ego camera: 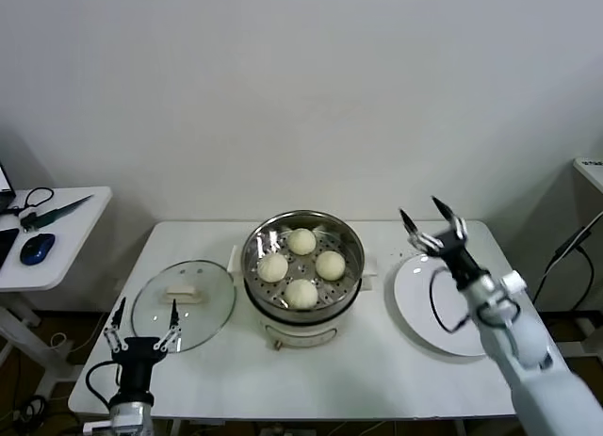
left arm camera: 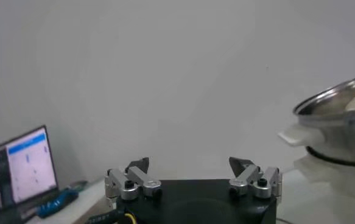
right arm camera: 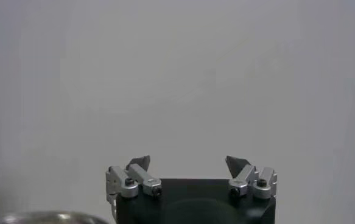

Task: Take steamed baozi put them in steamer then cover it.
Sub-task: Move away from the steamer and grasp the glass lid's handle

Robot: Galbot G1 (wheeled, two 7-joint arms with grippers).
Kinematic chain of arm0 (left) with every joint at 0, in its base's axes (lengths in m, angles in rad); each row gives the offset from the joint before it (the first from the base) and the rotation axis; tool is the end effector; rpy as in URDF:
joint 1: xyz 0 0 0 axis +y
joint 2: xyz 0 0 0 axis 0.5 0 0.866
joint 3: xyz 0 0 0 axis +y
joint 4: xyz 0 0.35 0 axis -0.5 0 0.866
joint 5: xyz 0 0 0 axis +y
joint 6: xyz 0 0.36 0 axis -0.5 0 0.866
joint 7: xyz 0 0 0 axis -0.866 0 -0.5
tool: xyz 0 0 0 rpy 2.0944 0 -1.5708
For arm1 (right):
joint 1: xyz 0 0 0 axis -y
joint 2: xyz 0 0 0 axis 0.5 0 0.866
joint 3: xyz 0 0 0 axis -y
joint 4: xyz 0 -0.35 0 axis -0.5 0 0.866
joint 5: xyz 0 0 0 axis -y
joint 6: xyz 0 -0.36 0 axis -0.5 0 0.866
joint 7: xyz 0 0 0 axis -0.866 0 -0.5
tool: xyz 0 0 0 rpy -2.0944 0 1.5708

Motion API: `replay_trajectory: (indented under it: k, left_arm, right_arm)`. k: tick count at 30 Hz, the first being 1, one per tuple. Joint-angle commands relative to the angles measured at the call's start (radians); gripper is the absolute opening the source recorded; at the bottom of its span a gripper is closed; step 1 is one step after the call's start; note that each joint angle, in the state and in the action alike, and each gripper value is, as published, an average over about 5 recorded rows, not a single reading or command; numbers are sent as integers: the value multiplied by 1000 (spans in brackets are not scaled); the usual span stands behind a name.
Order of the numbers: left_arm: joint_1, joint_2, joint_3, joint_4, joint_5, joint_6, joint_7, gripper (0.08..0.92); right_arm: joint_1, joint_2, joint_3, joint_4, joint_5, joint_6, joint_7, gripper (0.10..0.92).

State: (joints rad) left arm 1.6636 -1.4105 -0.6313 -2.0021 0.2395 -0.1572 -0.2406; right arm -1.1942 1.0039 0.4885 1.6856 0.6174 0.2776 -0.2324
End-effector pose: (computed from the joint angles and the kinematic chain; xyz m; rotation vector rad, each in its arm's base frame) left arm 0.1547 0.0666 -0.3441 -0.3006 3.0266 0.6620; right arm 0.3144 -0.1552 -0.3167 -0.4561 2.8921 0.0685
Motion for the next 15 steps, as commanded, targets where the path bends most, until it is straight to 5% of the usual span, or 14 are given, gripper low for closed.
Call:
replay_trajectory:
  k: [1,8,15]
  left_arm:
    - [-14,4,4,51,76,-75,-30,823]
    - [-5,11,-10,51,270,-74,-99,823]
    - [-46,73,-20,162,831,37,-234,823]
  right_arm:
    - [-478,274,240,-27,-86,257,42,823]
    - [-495,293,97,-68,-206,283,108,823]
    - [-516,305,61,-53,-264,271,120,823]
